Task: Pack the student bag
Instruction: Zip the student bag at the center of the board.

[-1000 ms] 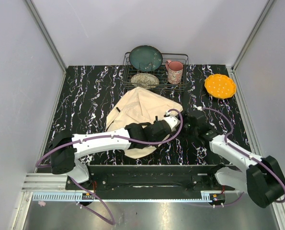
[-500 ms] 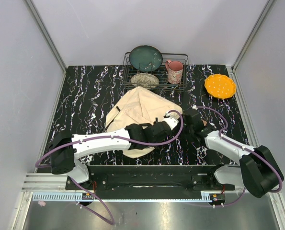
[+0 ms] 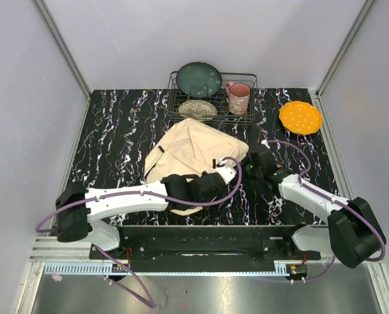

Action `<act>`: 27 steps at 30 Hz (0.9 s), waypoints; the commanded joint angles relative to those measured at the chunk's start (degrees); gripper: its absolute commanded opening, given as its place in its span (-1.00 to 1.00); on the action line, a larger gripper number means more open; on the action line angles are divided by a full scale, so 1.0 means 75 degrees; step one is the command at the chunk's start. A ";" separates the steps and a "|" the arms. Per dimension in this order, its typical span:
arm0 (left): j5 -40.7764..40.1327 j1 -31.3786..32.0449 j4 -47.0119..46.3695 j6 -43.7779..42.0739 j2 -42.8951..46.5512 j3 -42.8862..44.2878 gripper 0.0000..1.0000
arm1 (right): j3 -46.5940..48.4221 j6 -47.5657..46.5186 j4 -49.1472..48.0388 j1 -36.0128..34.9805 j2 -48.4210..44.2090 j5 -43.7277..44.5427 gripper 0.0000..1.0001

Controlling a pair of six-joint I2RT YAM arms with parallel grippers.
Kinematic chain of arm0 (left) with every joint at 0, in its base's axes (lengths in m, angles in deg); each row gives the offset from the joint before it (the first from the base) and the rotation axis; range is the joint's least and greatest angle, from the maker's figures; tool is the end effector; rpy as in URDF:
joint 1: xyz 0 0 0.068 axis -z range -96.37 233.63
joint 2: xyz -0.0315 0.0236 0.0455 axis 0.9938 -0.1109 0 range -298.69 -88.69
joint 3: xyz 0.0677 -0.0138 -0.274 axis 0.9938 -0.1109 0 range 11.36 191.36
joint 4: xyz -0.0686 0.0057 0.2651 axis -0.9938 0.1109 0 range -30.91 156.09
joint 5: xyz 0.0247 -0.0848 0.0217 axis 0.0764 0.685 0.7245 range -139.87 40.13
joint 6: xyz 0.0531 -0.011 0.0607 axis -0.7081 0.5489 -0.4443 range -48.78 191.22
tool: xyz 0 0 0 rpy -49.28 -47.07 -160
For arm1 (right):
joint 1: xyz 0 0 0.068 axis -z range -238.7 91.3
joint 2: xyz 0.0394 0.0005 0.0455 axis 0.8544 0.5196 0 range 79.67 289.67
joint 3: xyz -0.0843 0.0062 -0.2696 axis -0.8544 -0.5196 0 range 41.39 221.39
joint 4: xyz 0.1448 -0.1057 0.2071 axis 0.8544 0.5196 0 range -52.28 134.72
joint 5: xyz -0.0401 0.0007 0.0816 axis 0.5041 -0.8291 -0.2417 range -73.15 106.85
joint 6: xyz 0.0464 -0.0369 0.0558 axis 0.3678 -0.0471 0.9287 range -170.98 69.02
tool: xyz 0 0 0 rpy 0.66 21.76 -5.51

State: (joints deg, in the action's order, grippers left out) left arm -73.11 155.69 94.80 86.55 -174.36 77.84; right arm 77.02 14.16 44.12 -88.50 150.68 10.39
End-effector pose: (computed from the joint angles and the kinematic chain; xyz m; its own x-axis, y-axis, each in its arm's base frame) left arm 0.1320 -0.3175 0.2450 -0.4557 0.6186 -0.6400 0.7090 0.6870 0.1592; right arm 0.2422 0.1479 0.1760 -0.7572 0.6052 -0.2456 0.2861 0.6454 0.7082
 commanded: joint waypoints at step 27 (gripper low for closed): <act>-0.1494 0.0190 0.1346 0.2350 0.1802 -0.0919 -1.00 | 0.0629 -0.1573 0.0387 0.1665 -0.0698 -0.2035 0.60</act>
State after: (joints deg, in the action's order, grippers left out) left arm -81.70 156.82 103.93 101.50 -159.43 68.05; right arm 85.50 2.95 44.09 -76.30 158.37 -4.17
